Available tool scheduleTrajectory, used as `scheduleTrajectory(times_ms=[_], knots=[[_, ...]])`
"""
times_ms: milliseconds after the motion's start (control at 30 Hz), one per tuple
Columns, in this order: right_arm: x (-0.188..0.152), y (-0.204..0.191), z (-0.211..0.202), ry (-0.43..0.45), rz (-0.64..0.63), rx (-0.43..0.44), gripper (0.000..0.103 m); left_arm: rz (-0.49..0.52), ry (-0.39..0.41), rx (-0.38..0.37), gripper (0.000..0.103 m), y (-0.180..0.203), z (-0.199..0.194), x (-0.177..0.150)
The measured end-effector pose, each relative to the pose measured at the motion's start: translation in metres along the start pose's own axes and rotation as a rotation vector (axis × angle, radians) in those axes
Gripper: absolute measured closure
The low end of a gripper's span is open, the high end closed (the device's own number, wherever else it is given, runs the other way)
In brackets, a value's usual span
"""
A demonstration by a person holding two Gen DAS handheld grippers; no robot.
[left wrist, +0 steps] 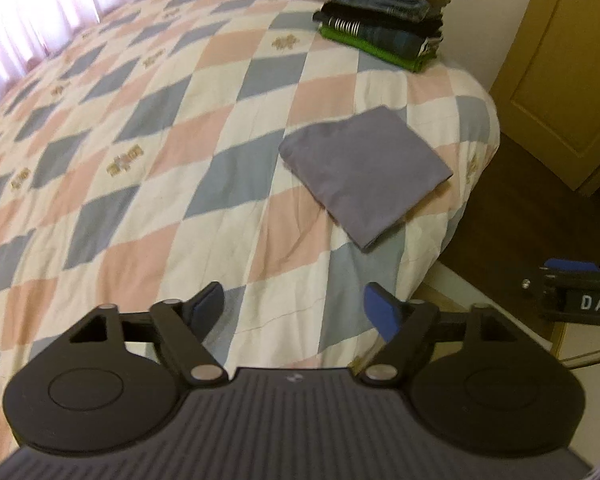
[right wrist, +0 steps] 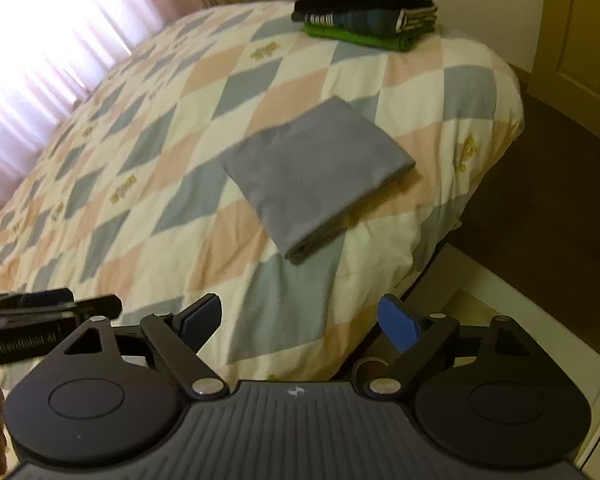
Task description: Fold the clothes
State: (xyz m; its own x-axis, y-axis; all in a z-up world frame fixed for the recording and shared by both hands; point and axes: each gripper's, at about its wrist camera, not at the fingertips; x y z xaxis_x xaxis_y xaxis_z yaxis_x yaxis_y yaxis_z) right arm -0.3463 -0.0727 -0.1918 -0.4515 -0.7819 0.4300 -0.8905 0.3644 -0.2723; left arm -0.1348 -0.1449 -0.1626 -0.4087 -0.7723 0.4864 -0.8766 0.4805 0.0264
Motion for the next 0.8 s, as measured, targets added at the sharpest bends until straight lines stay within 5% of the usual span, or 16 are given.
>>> scheduleTrajectory(times_ms=[367, 800], knots=[[-0.003, -0.023, -0.023, -0.012, -0.038, -0.007, 0.008, -0.028, 0.059, 0.046, 0.026, -0.015, -0.047, -0.003], [0.012, -0.030, -0.043, 0.068, -0.115, -0.045, 0.004, -0.003, 0.077, 0.014, 0.019, 0.007, -0.040, 0.008]])
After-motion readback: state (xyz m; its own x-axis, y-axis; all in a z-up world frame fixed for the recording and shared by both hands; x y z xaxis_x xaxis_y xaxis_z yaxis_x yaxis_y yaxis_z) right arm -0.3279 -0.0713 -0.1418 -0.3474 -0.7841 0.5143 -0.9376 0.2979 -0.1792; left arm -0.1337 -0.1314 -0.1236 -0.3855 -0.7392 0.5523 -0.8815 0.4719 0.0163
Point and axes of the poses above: each gripper's, at about its wrist camera, not at the fingertips, and z roughly the way its jaws point, y to its right, x to its top, and after that the axes turned 2 degrees about -x, right-handed
